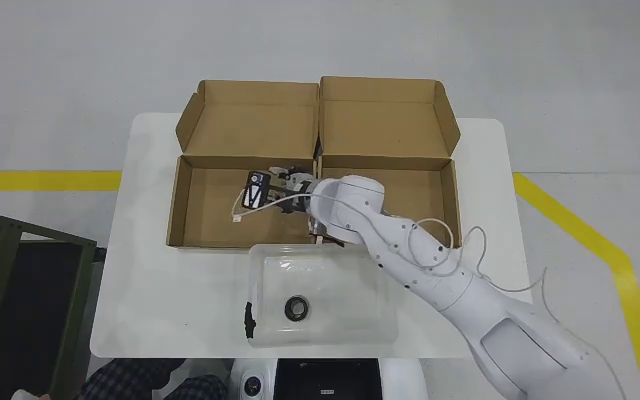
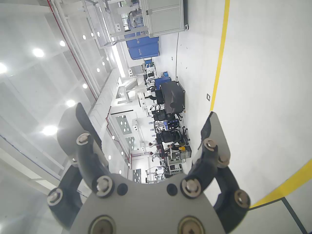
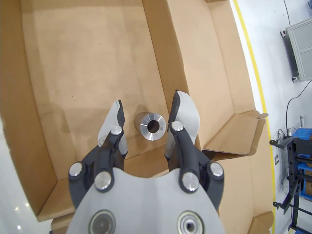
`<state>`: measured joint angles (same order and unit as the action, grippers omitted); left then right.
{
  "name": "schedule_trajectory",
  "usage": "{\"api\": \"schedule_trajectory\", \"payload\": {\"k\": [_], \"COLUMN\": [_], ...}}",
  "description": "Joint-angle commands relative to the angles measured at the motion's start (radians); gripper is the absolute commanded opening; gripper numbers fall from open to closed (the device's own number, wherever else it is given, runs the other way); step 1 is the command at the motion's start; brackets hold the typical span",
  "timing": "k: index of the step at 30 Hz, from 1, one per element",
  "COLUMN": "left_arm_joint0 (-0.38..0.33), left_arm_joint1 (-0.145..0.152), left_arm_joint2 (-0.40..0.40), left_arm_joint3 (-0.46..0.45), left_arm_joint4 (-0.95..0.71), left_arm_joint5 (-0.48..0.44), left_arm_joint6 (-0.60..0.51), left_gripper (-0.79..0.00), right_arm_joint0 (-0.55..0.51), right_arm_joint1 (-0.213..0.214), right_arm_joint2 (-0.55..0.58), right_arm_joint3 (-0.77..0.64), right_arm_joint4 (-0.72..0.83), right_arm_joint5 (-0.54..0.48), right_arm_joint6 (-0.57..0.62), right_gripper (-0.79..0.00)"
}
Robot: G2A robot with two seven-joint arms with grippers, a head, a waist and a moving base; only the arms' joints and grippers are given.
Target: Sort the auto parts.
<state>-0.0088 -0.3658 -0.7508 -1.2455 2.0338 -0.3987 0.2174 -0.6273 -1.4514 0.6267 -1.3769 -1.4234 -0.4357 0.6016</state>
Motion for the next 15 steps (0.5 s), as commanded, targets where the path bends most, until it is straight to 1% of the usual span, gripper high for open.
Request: {"api": "schedule_trajectory", "payload": {"k": [1,10,15], "left_arm_joint0": [0.000,0.000,0.000], "left_arm_joint1": [0.000,0.000,0.000], "left_arm_joint2": [0.000,0.000,0.000], "left_arm_joint3": [0.000,0.000,0.000], "left_arm_joint4": [0.000,0.000,0.000], "left_arm_joint5": [0.000,0.000,0.000], "left_arm_joint6": [0.000,0.000,0.000], "left_gripper": [0.000,0.000,0.000], "right_arm_joint0": [-0.022,-0.157,-0.246], "right_arm_joint1": [0.008,0.051,0.076], "right_arm_joint2": [0.019,0.108,0.153], "right_arm_joint3": [-0.049,-0.258,-0.350], "right_arm_joint4": [-0.002,-0.019,-0.006], "right_arm_joint5": [-0.014,-0.103,-0.189], "right_arm_joint6": [0.003,0.012,-0.020], "right_gripper": [-0.428,-0.425,-0.413]}}
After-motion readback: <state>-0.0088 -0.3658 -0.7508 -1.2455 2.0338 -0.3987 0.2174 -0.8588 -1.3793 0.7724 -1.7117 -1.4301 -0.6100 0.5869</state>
